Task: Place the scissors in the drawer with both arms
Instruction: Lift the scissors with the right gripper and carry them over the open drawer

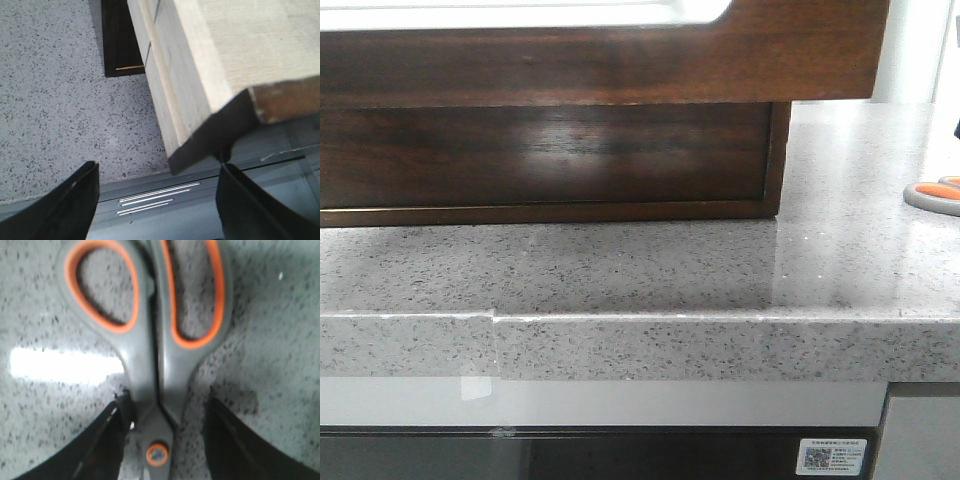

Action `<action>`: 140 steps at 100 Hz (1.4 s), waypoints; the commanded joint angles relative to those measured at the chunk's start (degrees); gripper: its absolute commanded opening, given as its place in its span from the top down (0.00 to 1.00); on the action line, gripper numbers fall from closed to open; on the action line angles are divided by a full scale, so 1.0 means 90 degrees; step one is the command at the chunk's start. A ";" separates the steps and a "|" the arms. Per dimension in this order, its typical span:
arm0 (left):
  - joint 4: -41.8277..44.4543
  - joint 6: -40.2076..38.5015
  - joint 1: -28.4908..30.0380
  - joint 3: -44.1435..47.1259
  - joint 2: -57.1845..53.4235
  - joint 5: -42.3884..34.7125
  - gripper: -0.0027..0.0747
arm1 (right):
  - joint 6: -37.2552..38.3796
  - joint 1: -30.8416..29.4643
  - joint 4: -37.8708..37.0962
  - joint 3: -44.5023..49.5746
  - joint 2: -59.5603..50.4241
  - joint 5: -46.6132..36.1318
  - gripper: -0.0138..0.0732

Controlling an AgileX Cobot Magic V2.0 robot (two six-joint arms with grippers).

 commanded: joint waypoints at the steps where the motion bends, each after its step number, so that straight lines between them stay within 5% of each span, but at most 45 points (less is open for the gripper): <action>1: -0.0121 -0.0067 -0.0009 -0.0235 0.0049 -0.0389 0.37 | -0.0033 -0.0019 -0.0053 -0.0039 -0.0105 0.0609 0.51; 63: -0.0121 -0.0067 -0.0009 -0.0235 0.0049 -0.0400 0.37 | -0.0033 -0.0019 -0.0043 -0.0039 -0.0105 0.1057 0.85; 113: -0.0121 -0.0067 -0.0009 -0.0235 0.0049 -0.0400 0.37 | -0.0100 -0.0007 -0.0043 -0.0982 -0.1417 0.0968 0.85; 140: -0.0121 -0.0067 -0.0009 -0.0235 0.0049 -0.0400 0.37 | -0.1125 -0.0007 0.0558 -0.1684 -0.2098 0.0898 0.85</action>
